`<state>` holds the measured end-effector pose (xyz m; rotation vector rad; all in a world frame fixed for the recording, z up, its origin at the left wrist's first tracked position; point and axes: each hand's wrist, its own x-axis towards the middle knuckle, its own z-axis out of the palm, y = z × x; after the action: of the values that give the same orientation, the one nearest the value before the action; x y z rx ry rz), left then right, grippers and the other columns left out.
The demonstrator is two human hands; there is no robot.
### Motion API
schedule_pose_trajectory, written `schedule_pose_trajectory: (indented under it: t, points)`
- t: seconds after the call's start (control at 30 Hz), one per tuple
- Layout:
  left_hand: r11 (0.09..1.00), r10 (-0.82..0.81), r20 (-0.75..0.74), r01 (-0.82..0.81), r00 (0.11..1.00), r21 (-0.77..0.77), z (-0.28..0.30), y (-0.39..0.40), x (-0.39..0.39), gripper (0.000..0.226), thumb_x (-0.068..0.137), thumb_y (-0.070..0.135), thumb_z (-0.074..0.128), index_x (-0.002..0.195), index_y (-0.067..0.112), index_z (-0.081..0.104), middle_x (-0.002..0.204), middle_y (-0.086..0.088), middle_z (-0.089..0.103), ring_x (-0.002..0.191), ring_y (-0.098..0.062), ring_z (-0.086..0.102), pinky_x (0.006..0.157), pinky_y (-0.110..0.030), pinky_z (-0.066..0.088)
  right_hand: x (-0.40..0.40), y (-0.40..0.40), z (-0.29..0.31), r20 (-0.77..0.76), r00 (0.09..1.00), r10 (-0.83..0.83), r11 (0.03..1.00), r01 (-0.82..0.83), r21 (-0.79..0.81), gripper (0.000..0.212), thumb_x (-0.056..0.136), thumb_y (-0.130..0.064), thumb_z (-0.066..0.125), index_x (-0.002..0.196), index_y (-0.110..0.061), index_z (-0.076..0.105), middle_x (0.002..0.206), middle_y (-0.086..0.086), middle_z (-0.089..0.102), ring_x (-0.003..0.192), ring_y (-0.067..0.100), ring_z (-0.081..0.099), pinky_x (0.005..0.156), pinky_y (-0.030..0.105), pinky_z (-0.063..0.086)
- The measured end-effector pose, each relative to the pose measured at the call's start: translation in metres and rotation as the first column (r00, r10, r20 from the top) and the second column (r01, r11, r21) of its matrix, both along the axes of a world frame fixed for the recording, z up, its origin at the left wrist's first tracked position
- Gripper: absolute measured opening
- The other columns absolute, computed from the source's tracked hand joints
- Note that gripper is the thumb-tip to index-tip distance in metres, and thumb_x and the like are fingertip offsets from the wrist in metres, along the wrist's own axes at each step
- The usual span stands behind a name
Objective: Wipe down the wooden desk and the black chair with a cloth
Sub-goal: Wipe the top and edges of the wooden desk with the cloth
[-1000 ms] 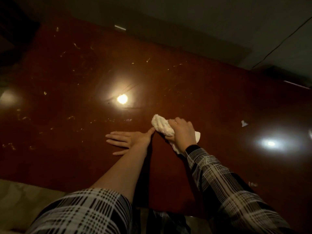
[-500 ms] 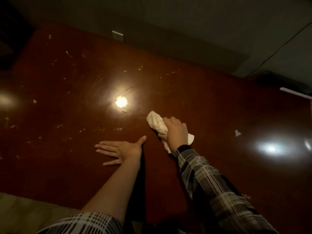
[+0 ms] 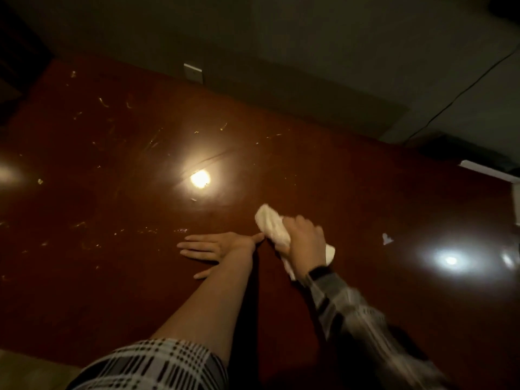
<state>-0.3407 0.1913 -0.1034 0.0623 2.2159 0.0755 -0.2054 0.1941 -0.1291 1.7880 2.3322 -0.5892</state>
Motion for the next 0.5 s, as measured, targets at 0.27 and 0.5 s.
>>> schedule_pose_trajectory:
  t: [0.27,0.5]
  points:
    - [1.0,0.025,-0.008,-0.024,1.0,0.019,-0.011,0.0,0.002,0.161,0.041,0.057,0.084,0.138,-0.005,-0.029,0.148,-0.02,-0.032,0.138,-0.03,-0.029,0.109,-0.058,-0.005,-0.022,0.086,-0.006,-0.083,0.993,-0.079,0.996,0.083,0.045,0.048,0.083,-0.036,0.065,0.125,-0.023,0.047,0.114,0.005,0.053,0.106,0.027,0.049,0.077,0.036,0.028]
    - [0.979,-0.107,-0.073,0.117,0.992,0.169,0.006,0.014,0.001,0.161,0.043,0.055,0.087,0.139,0.004,-0.032,0.148,-0.017,-0.034,0.137,-0.027,-0.031,0.108,-0.054,-0.017,-0.032,0.108,0.001,-0.082,0.995,-0.064,0.994,0.071,0.085,0.044,0.081,-0.033,0.068,0.119,-0.022,0.049,0.11,0.006,0.054,0.103,0.029,0.051,0.075,0.036,0.029]
